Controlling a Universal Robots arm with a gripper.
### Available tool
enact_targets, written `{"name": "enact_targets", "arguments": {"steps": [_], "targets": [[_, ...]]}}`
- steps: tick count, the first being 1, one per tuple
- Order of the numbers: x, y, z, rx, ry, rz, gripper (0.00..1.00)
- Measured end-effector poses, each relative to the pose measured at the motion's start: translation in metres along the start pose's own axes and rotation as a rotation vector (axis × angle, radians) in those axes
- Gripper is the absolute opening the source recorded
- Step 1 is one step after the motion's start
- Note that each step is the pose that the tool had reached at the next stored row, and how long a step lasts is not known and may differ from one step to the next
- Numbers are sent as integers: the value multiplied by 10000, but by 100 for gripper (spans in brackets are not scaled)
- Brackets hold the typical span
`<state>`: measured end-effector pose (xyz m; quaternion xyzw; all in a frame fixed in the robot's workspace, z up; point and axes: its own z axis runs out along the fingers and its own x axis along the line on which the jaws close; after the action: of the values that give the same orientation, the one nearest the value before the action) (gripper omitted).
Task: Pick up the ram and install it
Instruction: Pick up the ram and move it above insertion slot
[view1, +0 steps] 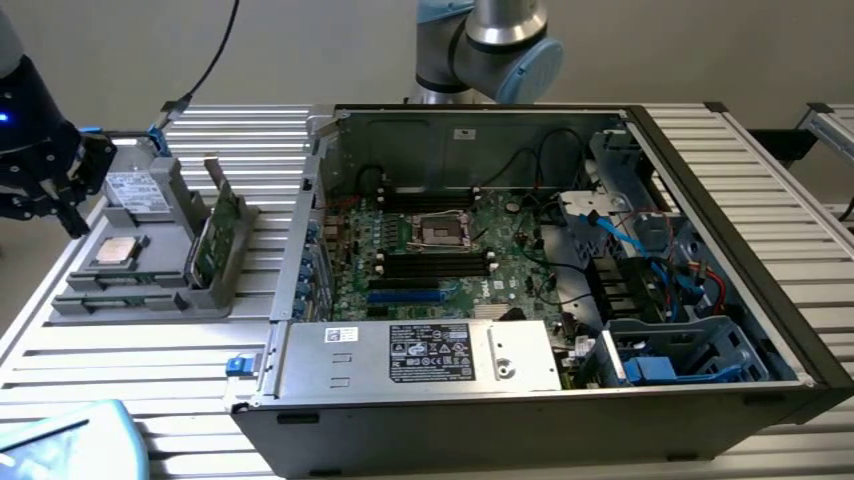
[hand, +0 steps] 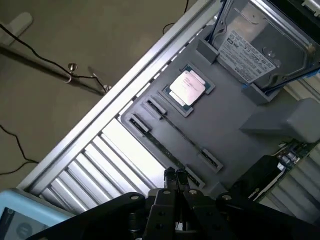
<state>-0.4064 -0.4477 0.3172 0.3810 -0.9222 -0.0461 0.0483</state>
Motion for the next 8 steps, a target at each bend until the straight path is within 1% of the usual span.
{"name": "enact_targets", "arguments": {"steps": [4, 8], "targets": [[-2, -4, 30, -37, 15, -735, 11], [-4, -9, 70, -23, 81, -1466, 11]]}}
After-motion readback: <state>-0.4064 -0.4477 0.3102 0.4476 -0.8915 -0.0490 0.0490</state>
